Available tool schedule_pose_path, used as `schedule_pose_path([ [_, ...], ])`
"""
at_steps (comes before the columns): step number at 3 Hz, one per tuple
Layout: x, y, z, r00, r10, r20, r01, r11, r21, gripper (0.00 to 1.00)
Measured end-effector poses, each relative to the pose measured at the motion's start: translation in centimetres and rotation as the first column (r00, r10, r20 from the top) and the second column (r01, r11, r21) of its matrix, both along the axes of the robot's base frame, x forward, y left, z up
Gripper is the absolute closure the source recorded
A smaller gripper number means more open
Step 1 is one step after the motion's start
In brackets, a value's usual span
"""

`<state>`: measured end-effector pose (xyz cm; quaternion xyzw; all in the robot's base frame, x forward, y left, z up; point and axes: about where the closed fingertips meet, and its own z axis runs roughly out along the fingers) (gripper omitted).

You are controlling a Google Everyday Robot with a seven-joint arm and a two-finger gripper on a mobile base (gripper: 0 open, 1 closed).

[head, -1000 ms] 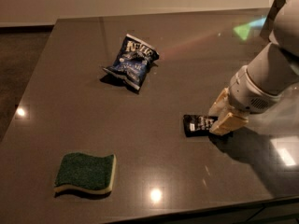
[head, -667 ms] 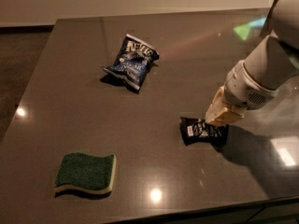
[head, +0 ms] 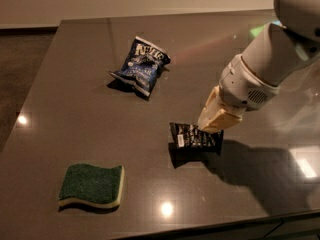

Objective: Move rxbar chocolate near sponge

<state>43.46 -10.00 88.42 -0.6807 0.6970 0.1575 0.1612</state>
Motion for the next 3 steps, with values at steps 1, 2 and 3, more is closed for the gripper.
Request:
schedule_pose_path([
  [1, -1.6, 2.7, 1.0, 0.9975, 0.07, -0.015, -0.069, 0.997, 0.042, 1.0],
  [2, -3.4, 5.2, 1.1, 0.9903, 0.138, -0.019, -0.136, 0.989, 0.064, 1.0],
  [3, -4.9, 7.2, 0.2, 0.9822, 0.187, -0.02, -0.185, 0.981, 0.063, 1.0],
])
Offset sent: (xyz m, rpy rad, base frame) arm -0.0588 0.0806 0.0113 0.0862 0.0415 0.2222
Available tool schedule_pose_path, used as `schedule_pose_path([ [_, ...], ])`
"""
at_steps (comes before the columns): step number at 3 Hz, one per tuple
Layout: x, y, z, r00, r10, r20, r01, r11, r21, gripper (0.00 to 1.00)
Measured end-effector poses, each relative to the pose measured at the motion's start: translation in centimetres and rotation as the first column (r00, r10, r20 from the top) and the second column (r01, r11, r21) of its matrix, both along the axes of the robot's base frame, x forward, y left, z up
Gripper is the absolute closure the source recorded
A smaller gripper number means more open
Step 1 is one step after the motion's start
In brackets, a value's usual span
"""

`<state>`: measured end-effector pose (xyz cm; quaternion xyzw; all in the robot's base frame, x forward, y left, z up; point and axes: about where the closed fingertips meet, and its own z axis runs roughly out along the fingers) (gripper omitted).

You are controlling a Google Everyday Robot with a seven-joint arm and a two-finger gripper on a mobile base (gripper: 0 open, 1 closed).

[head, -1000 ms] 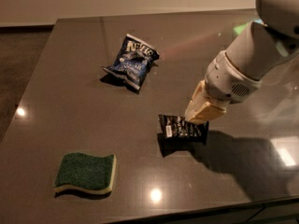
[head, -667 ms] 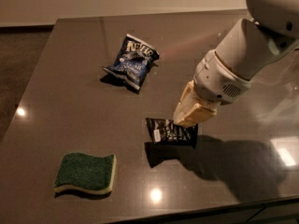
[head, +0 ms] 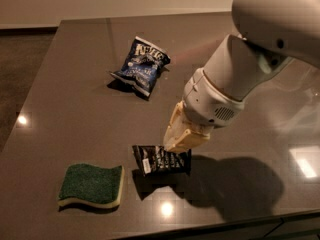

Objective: Move rxbar chocolate near sponge

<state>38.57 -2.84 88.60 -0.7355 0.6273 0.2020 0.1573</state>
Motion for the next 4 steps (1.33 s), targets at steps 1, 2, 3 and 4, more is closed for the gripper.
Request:
schedule_pose_path([
  [1, -0.96, 1.33, -1.25, 0.9995, 0.031, 0.005, -0.031, 0.999, -0.01, 0.82],
  [2, -1.3, 2.11, -2.11, 0.999, 0.043, 0.008, -0.043, 0.999, -0.015, 0.59],
  [3, -1.35, 2.2, -2.03, 0.9989, 0.045, 0.011, -0.045, 0.999, -0.015, 0.35],
  [4, -1.39, 2.3, -1.95, 0.9988, 0.046, 0.014, -0.046, 0.999, -0.016, 0.12],
])
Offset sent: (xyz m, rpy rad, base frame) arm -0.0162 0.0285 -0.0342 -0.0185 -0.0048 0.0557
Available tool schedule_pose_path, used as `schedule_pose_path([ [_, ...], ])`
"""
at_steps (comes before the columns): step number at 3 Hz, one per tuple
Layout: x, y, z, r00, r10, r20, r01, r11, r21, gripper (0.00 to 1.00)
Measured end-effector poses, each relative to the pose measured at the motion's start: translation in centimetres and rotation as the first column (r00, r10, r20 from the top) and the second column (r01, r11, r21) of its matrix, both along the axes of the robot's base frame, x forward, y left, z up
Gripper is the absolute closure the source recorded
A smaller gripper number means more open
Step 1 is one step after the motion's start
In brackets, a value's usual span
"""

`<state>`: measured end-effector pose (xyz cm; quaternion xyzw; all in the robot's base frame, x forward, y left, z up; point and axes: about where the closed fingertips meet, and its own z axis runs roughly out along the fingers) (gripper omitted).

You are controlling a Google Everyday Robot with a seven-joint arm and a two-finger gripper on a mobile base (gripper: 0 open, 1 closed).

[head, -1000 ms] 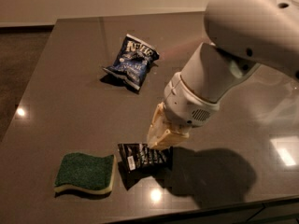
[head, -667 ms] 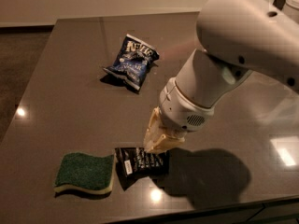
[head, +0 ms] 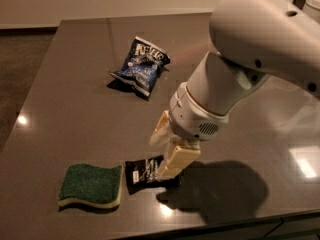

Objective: Move rxbar chocolate near sponge

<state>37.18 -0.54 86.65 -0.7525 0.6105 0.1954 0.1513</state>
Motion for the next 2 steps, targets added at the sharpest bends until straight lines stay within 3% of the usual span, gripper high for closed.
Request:
schedule_pose_path([
  [1, -0.04, 0.09, 0.07, 1.0, 0.002, 0.003, -0.002, 1.0, 0.0, 0.0],
  [2, -0.04, 0.1, 0.07, 1.0, 0.002, 0.003, -0.002, 1.0, 0.0, 0.0],
])
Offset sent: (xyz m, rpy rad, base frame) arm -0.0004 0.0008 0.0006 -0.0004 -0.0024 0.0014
